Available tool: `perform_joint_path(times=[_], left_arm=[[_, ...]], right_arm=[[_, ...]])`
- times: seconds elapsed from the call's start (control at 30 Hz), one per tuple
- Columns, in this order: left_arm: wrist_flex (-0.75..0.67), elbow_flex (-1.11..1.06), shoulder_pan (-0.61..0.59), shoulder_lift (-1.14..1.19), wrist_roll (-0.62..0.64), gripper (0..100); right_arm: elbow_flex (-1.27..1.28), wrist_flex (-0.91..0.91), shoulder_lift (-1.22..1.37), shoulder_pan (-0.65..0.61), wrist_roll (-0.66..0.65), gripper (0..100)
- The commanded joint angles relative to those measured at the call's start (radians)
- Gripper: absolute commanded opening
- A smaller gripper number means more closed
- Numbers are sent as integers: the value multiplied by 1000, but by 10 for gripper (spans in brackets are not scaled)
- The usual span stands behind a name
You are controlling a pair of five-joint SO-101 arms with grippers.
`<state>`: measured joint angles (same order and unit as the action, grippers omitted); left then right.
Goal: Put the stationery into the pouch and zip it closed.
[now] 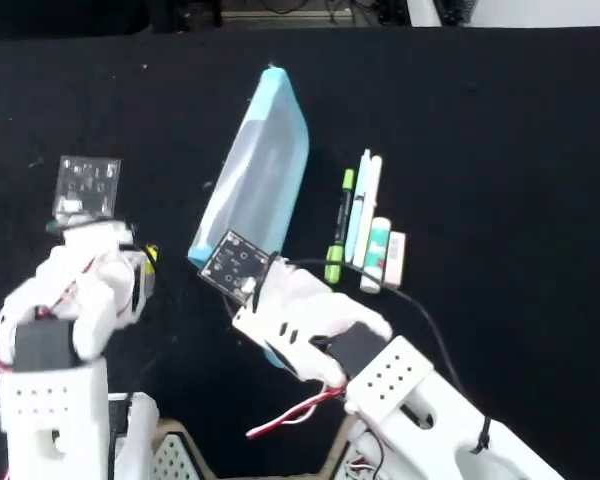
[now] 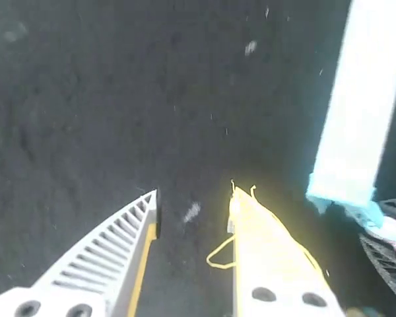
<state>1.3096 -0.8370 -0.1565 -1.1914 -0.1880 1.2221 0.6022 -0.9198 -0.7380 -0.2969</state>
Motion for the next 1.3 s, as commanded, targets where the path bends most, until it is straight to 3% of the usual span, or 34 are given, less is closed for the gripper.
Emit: perform_joint_path(times=[0.0,0.13,0.27,0.43,0.7,1.27], left_arm=[[72,22,125,-97,-110,184],[149,33,248,-161,-163,181],[150,31,277,-195,-164,184],[141,7,278,-196,-222,184],[-21,-111,275,-201,-250,181],[-18,-180,265,-207,-239,180]], right_arm=[[-51,46,-21,8,-5,11],[-70,84,-21,8,-5,11],[-76,89,-21,8,-3,11],[-76,87,-21,8,-3,11],[-97,126,-21,-44,-3,11],[-105,121,-21,-51,-3,11]])
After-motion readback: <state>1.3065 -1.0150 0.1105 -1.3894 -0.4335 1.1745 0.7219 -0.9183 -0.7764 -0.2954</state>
